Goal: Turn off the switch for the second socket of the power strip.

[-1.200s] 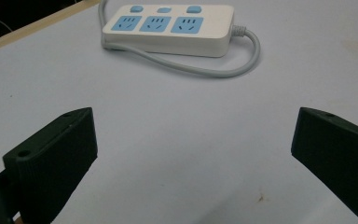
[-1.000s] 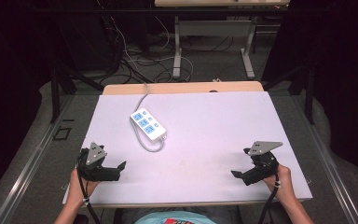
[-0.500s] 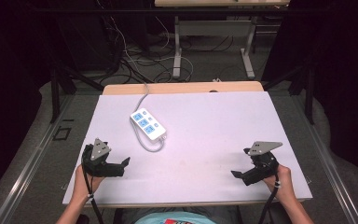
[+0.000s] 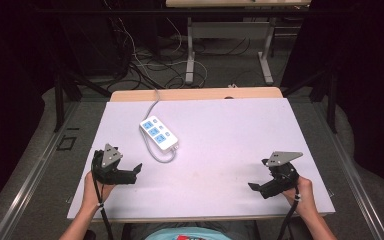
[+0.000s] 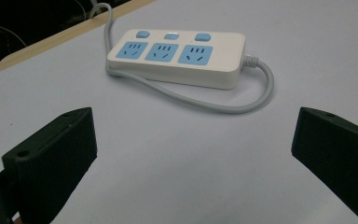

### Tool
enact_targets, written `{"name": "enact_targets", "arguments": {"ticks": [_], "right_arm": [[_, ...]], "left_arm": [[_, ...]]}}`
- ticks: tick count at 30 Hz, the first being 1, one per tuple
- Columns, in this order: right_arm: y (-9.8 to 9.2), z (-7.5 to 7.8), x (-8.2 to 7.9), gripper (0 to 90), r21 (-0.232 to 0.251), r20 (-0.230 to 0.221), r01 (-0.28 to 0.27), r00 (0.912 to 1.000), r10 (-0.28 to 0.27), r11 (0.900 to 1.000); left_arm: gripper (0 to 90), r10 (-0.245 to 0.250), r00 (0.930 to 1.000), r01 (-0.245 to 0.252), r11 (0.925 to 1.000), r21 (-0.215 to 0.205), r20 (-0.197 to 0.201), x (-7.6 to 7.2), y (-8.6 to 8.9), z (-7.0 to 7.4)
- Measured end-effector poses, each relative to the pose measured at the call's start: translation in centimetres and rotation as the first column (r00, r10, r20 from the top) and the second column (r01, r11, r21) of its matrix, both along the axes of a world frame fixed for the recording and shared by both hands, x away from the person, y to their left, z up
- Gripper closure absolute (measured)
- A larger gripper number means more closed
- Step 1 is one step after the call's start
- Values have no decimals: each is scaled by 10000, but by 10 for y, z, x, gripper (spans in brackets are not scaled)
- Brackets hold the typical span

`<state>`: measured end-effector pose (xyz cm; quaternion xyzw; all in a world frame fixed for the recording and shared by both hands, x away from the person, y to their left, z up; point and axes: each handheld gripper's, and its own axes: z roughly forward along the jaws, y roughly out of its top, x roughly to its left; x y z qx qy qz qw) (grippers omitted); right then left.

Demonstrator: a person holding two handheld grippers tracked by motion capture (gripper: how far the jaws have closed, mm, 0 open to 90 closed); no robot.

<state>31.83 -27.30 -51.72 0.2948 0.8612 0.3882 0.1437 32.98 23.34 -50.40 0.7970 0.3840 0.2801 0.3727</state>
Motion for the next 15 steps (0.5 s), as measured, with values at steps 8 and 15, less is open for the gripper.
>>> {"name": "enact_targets", "arguments": {"ticks": [8,15], "right_arm": [[0,-1,0,13,17,-94,5,10000,-4,10000],[0,0,0,13,-43,-220,-46,9997,45,10000]], "left_arm": [[0,12,9999,-11,10000,22,-127,15,-2,-1],[0,-22,9998,22,10000,16,-203,27,-4,-3]]}}
